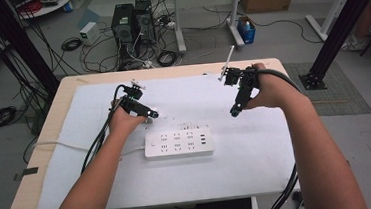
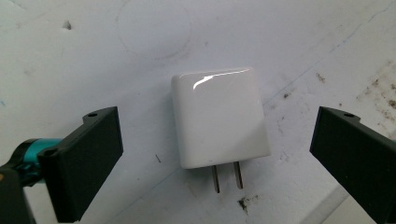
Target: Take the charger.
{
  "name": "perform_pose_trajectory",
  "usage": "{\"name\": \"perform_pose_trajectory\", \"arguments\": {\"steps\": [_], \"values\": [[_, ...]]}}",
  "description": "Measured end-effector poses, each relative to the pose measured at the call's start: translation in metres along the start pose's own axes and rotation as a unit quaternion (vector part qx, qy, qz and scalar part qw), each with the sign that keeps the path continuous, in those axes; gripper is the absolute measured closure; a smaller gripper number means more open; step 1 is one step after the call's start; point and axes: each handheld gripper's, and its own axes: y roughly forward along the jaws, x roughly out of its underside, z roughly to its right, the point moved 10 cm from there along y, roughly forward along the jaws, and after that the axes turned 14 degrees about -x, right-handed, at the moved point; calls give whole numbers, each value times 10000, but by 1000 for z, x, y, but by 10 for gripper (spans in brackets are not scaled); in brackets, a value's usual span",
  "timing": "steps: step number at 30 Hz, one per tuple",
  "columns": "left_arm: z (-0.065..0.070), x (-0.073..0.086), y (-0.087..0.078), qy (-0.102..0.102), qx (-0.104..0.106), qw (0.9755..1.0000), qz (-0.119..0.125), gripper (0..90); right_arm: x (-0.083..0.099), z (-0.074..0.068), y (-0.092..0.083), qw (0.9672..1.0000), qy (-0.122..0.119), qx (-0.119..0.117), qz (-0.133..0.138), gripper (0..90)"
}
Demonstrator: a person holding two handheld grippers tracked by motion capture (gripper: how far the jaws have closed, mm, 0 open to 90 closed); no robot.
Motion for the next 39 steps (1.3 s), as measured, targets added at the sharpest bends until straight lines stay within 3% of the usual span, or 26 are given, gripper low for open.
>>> {"name": "perform_pose_trajectory", "arguments": {"steps": [13, 26, 39], "values": [[3, 0, 7, 31, -189, 9997, 125, 116, 1, 1, -1, 10000, 17, 15, 18, 15], [3, 4, 9, 38, -194, 9998, 48, 204, -1, 2, 1, 10000, -3, 20, 15, 15], [2, 7, 16, 108, -367, 9993, -7, 285, 3, 4, -2, 10000, 69, 40, 57, 15]]}}
